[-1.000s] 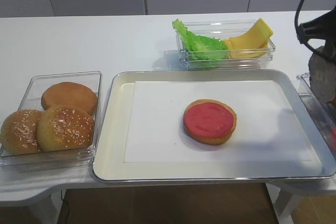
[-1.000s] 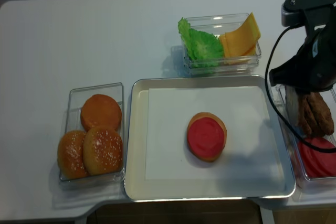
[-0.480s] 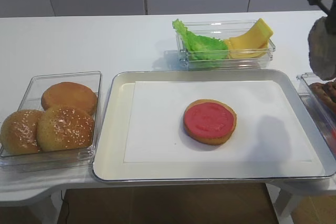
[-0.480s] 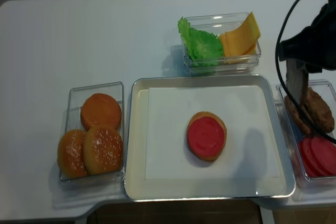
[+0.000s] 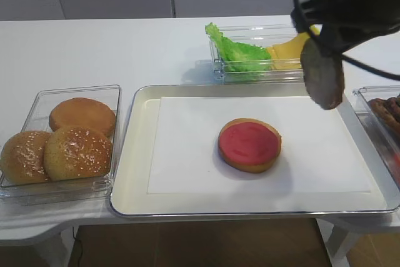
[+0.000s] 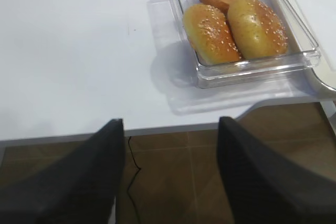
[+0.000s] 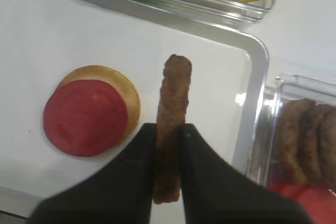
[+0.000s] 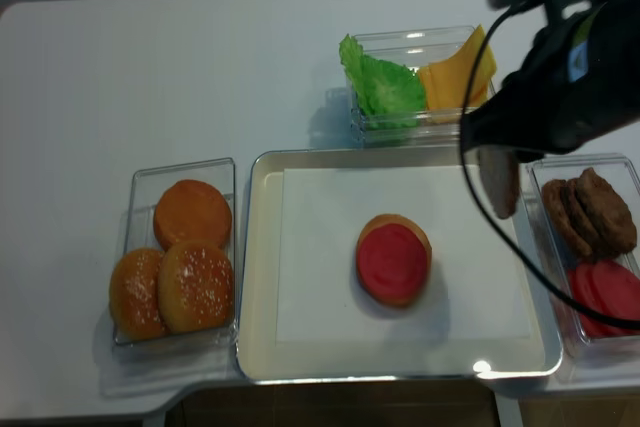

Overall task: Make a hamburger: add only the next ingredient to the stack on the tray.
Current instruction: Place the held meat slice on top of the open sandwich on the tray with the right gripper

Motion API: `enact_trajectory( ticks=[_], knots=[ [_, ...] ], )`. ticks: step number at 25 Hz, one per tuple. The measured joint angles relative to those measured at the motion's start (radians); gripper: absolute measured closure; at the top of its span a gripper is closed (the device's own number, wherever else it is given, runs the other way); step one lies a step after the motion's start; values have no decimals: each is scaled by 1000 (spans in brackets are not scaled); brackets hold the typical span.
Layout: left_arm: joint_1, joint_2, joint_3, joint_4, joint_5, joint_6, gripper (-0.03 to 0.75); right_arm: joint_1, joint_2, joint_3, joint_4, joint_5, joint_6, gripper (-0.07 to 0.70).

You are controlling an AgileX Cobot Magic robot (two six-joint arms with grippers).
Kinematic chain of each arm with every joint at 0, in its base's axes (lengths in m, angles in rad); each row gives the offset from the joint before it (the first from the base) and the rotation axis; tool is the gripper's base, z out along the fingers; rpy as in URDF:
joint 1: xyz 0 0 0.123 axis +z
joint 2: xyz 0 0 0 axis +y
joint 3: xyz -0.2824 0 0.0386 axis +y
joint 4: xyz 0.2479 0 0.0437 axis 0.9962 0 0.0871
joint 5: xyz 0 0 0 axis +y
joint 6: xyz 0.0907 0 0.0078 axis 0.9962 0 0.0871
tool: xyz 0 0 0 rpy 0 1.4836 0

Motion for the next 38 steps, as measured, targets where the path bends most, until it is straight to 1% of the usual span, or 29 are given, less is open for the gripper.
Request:
enact_trajectory(
  ticks=[2, 8, 12, 14, 25, 38],
  knots=[
    [0, 0, 0, 0, 0, 0, 299, 42, 34, 0, -16, -5, 15, 532],
    [0, 0, 0, 0, 0, 0, 299, 176, 131, 0, -115, -39, 84, 532],
    [0, 0, 0, 0, 0, 0, 299, 241, 189, 0, -195, -42, 135, 532],
    [0, 0, 0, 0, 0, 0, 299, 258, 206, 0, -226, -42, 152, 532],
    [0, 0, 0, 0, 0, 0, 299, 272, 261, 0, -277, -44, 160, 532],
    [0, 0, 0, 0, 0, 0, 299, 272, 279, -2, -274, -44, 162, 532]
  ],
)
